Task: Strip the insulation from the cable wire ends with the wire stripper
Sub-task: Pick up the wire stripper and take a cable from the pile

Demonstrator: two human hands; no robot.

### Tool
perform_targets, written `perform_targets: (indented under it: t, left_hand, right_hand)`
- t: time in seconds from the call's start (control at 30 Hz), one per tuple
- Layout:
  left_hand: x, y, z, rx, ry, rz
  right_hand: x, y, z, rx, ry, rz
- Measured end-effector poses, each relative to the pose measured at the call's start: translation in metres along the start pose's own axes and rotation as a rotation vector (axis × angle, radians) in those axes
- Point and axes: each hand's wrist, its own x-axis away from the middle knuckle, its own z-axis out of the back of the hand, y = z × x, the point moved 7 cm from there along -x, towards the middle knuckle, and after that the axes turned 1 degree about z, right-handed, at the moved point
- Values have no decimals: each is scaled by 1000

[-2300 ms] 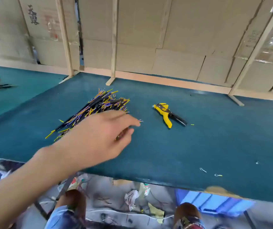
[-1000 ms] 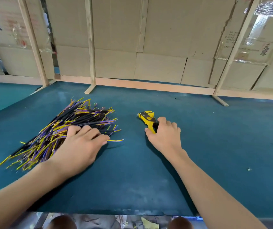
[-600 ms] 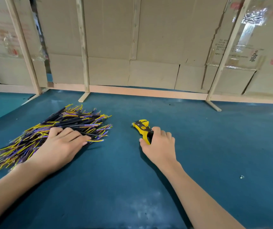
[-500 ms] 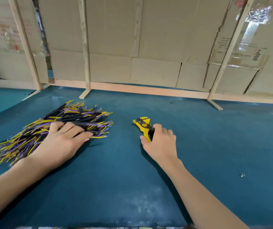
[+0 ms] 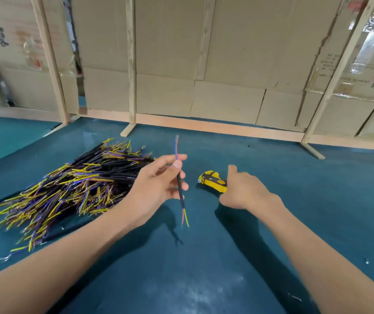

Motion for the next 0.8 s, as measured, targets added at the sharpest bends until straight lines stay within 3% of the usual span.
perform_targets:
  t: [0.1,0.17,0.27,0.37,0.53,0.67,0.8]
  left_hand:
    - [-3,-25,5,132,-17,97]
    - [-7,-27,10,184,-1,91]
    - [-7,-27,20,227,39,89]
    - [-1,-18,19,114,1,12]
    - [9,-8,2,-65,-101,-135]
    - [12,-5,-1,-155,-109,-200]
    - [13,-10,-8,-187,-182,-160]
  right_hand:
    - [12,3,-10,66,250,-3]
    - [18,9,-2,26,418,105]
    - [31,9,11,-263,547,271]
    - [39,-4,8,-708,487,314]
    - [56,-25,11,-1153,528,396]
    - [56,-36,10,-1457,361,437]
    - [51,-40,7,-1695,180,424]
